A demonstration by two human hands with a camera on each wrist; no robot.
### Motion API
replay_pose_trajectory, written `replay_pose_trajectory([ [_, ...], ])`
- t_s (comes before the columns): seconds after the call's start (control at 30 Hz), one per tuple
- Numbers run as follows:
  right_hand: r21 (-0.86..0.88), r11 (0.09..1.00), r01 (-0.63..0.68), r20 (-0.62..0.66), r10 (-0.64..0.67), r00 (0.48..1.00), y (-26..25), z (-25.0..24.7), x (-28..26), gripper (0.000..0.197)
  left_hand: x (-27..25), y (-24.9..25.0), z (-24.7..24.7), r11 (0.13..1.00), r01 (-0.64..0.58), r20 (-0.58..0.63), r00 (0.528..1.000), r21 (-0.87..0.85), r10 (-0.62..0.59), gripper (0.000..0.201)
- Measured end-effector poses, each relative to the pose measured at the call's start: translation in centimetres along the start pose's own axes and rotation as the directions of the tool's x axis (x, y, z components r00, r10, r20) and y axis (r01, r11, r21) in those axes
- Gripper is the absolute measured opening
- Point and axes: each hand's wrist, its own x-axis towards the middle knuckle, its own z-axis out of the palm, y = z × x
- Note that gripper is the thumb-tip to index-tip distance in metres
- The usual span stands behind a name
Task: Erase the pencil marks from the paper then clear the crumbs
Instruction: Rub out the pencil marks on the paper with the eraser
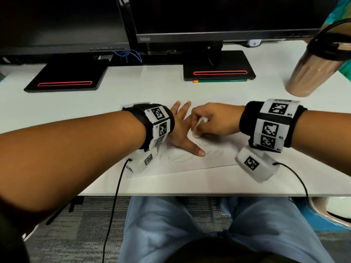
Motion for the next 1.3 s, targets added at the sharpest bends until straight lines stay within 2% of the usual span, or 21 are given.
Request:
replay_pose_trajectory([
  [0.07,0.007,1.0,-0.022,0.0,0.022,1.0,-0.1,-0.1,0.1,0.003,0.0,0.0,0.1,1.0,0.004,0.003,1.0,0.008,-0.004,0.132],
  [0.17,-0.051,0.997,-0.06,-0.094,0.055,0.994,0.3,-0.8,0.4,0.007,0.0,0.0,0.1,1.0,0.0,-0.012,1.0,-0.011,0.0,0.135],
  [0.27,-0.034,0.999,-0.032,0.022,0.032,0.999,-0.2,-0.2,-0.1,0.006,0.0,0.0,0.2,1.0,-0.001,-0.008,1.0,-0.017,0.001,0.13],
  [0.4,0.008,0.998,-0.061,-0.09,0.062,0.994,0.5,-0.4,-0.2,0.003,0.2,0.0,0.2,1.0,0.002,-0.019,1.0,-0.024,-0.003,0.136],
  [0.53,0.037,0.998,-0.044,0.007,0.044,0.999,0.1,0.1,-0.5,0.003,0.2,0.0,0.2,1.0,0.003,-0.012,1.0,-0.021,-0.003,0.134],
  [0.63,0.047,0.998,-0.049,-0.083,0.053,0.995,0.4,-0.2,-0.4,0.002,0.3,-0.1,0.2,0.999,0.004,-0.019,1.0,-0.035,-0.005,0.137],
  [0.77,0.031,0.999,-0.034,-0.002,0.034,0.999,0.2,-0.2,-0.6,0.001,0.1,0.1,0.3,1.0,-0.001,-0.011,1.0,-0.017,0.0,0.136],
  [0.87,-0.018,0.998,-0.064,-0.102,0.062,0.993,0.7,-0.7,-0.6,0.003,0.1,0.0,0.1,1.0,0.001,-0.015,1.0,-0.019,-0.001,0.137],
  [1.0,-0.044,0.999,0.002,0.038,0.0,0.999,-0.2,-0.1,-1.0,0.002,0.1,0.1,0.0,1.0,0.015,0.015,1.0,0.003,-0.015,0.134],
  [1.13,-0.18,0.984,-0.008,-0.041,0.0,0.999,0.2,-0.7,-0.8,0.005,0.1,0.0,0.1,1.0,0.009,0.001,1.0,-0.017,-0.009,0.138],
  [1.23,-0.161,0.987,0.004,0.014,-0.002,1.0,0.0,-0.7,-1.1,0.006,0.1,0.1,0.0,1.0,0.003,0.004,1.0,-0.006,-0.003,0.136],
  [1.3,-0.137,0.99,-0.036,-0.045,0.03,0.999,0.3,-1.1,-1.2,0.005,0.1,0.1,0.0,1.0,0.001,0.004,1.0,-0.011,-0.001,0.136],
])
